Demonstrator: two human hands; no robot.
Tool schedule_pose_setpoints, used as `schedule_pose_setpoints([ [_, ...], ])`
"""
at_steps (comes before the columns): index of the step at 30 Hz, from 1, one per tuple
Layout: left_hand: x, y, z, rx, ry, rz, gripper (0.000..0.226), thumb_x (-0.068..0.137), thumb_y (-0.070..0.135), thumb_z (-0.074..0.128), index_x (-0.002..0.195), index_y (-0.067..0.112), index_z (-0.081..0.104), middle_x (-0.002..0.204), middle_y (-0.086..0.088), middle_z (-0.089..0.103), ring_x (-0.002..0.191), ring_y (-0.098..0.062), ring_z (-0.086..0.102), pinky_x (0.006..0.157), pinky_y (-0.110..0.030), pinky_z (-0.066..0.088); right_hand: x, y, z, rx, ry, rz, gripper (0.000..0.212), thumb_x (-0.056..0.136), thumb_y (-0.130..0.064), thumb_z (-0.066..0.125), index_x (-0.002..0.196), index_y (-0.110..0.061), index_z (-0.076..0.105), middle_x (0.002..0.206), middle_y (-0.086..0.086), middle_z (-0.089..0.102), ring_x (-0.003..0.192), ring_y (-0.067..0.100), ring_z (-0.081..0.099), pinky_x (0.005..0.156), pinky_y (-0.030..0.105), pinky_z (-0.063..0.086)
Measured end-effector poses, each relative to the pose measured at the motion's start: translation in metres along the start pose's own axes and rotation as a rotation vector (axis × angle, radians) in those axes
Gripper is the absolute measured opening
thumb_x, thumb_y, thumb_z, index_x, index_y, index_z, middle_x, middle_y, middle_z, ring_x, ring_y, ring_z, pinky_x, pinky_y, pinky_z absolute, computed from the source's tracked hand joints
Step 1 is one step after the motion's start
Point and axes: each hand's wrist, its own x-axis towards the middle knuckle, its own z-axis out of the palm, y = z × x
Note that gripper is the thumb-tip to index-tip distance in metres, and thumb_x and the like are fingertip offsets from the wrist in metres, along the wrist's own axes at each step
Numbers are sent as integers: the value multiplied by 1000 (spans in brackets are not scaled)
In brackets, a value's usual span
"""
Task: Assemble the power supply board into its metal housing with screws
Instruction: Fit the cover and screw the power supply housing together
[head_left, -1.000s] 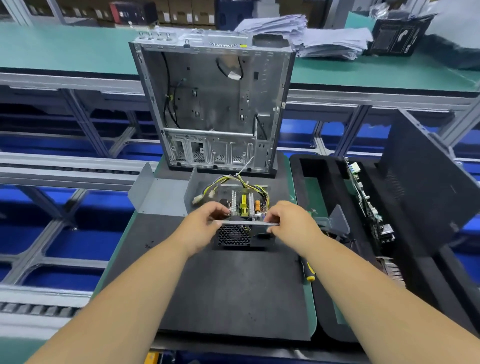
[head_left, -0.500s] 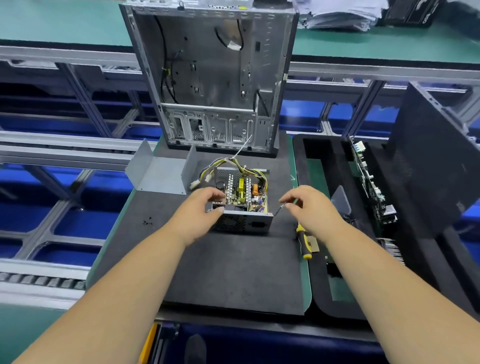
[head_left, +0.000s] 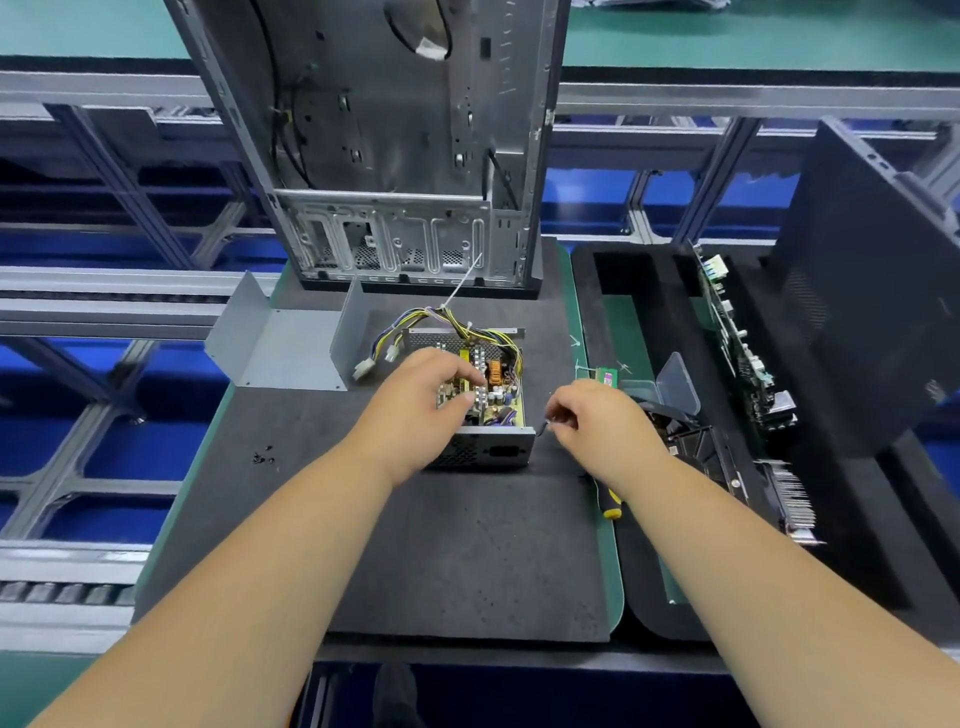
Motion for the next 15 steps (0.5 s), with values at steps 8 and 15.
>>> schedule_pose_setpoints([
  [8, 37, -9, 6, 78, -61, 91, 14, 91, 17, 63, 99, 28, 66, 107, 11, 60, 111, -5, 49, 97, -21, 36, 6, -7, 21, 56, -78, 81, 10, 85, -14, 61, 92, -19, 67, 90, -3, 61, 85, 18, 57, 75, 31, 47],
  [15, 56, -17, 20, 117, -101, 145, 13, 89, 17, 64, 98, 26, 66, 104, 12, 57, 108, -11, 51, 98, -33, 42, 11, -8, 41, 496, -21, 319, 27, 83, 1, 61, 77, -24, 68, 69, -13, 61, 59, -3, 52, 62, 9, 43],
])
